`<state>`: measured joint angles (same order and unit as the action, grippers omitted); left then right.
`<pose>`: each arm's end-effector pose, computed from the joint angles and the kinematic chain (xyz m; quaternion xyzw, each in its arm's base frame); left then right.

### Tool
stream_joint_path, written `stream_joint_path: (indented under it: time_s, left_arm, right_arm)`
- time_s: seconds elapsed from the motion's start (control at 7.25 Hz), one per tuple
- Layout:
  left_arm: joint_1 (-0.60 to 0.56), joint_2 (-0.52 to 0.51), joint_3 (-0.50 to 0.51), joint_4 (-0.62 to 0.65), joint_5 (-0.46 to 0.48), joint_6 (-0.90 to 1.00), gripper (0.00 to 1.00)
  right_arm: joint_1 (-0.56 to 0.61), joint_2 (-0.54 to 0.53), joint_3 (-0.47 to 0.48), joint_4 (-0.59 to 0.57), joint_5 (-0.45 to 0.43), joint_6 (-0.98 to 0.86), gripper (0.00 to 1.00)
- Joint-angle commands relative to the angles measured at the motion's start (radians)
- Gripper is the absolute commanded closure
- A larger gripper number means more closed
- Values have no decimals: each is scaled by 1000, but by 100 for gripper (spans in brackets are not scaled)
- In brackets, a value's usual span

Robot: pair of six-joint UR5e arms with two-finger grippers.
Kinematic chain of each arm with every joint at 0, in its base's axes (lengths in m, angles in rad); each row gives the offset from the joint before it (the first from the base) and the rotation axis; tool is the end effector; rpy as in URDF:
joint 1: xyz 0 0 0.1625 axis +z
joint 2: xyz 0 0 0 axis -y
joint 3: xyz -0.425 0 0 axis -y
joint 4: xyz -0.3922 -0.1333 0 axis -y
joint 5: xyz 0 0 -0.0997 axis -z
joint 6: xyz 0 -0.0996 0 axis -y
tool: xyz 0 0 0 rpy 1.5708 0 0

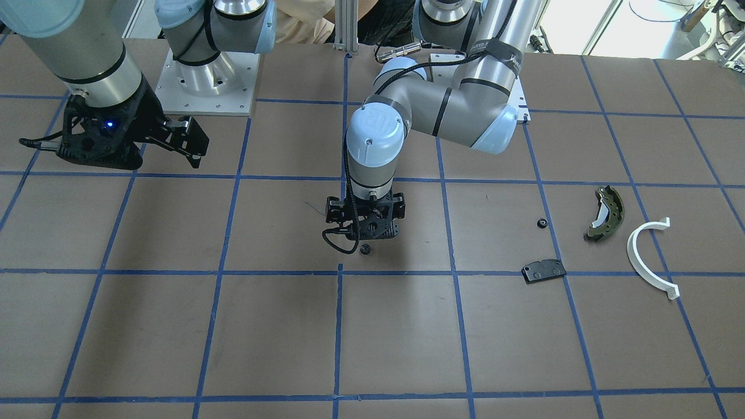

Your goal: Place bearing gear from tray to pile

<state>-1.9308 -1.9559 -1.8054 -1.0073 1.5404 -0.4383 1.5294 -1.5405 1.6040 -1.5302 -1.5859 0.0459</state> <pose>-0.3294 -0.4881 0.2236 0.0395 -0.9987 -0.0318 0.0031 0.1113 -0.4981 0.4530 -0.0432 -0.9977 -0.0520 0.0077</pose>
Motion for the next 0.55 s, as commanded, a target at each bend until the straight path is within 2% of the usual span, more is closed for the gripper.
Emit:
stream_joint_path:
  time_s: [0.0, 0.41]
  left_arm:
    - [0, -67, 9, 47, 0, 7, 0]
    - [6, -120, 8, 125, 1, 39, 0]
  right_arm:
    - [1, -9, -7, 25, 6, -6, 0]
    - [3, -9, 0, 21, -5, -5, 0]
